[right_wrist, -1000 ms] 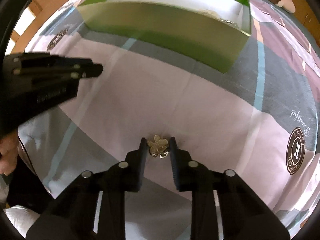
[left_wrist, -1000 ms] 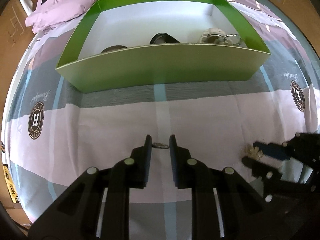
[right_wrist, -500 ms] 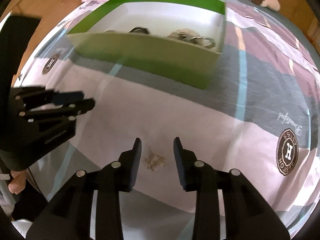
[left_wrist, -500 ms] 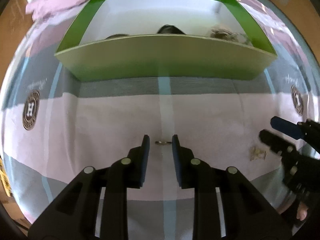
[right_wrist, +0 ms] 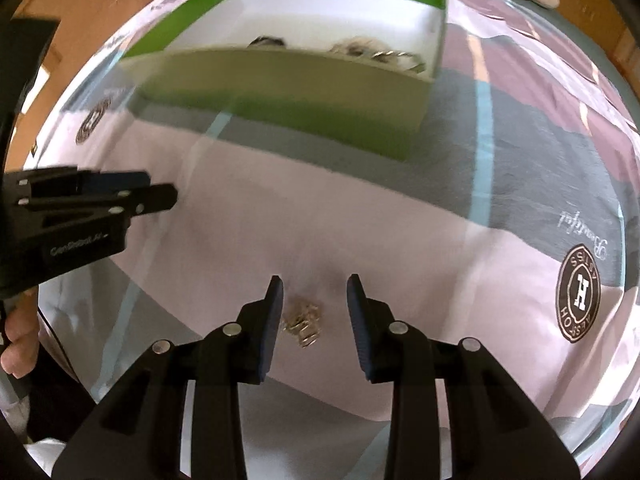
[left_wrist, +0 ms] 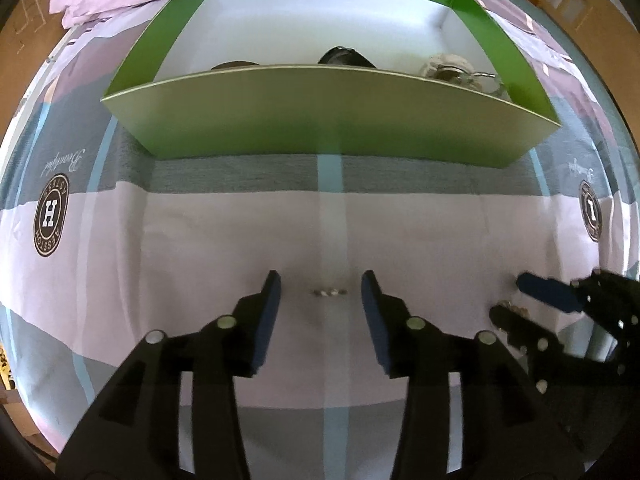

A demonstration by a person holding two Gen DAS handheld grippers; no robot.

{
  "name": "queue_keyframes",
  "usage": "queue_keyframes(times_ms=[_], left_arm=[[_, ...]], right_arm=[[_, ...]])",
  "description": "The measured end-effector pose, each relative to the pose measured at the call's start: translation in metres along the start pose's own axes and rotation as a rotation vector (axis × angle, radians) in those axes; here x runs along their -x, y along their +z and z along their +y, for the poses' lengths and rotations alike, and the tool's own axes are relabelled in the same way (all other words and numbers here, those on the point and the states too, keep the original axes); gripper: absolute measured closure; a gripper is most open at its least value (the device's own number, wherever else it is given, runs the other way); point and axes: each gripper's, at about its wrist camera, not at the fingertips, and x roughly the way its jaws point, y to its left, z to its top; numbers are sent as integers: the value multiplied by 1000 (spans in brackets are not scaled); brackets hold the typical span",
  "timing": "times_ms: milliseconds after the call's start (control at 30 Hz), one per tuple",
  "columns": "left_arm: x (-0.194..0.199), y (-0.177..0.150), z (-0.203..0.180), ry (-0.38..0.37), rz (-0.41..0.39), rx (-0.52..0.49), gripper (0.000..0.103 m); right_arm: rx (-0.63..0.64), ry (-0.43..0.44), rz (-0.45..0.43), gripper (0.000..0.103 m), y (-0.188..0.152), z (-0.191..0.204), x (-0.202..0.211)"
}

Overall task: Organize jewelry
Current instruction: 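Grasp the flower charm with the right gripper while the left grasps the small silver ring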

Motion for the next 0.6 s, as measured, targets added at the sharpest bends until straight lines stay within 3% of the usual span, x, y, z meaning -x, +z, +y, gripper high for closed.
queue_keyframes(times_ms=[133, 267, 600], left_arm=[[-5, 6, 9, -37, 15, 37, 61], [-3, 6, 8, -38, 13, 29, 72], [0, 1, 7, -65, 34, 8, 73]], right_arm=[[21, -9, 22, 69, -2, 4, -6], [30, -21, 20, 69, -2, 8, -8], [74, -48, 38, 69, -1, 20, -12]])
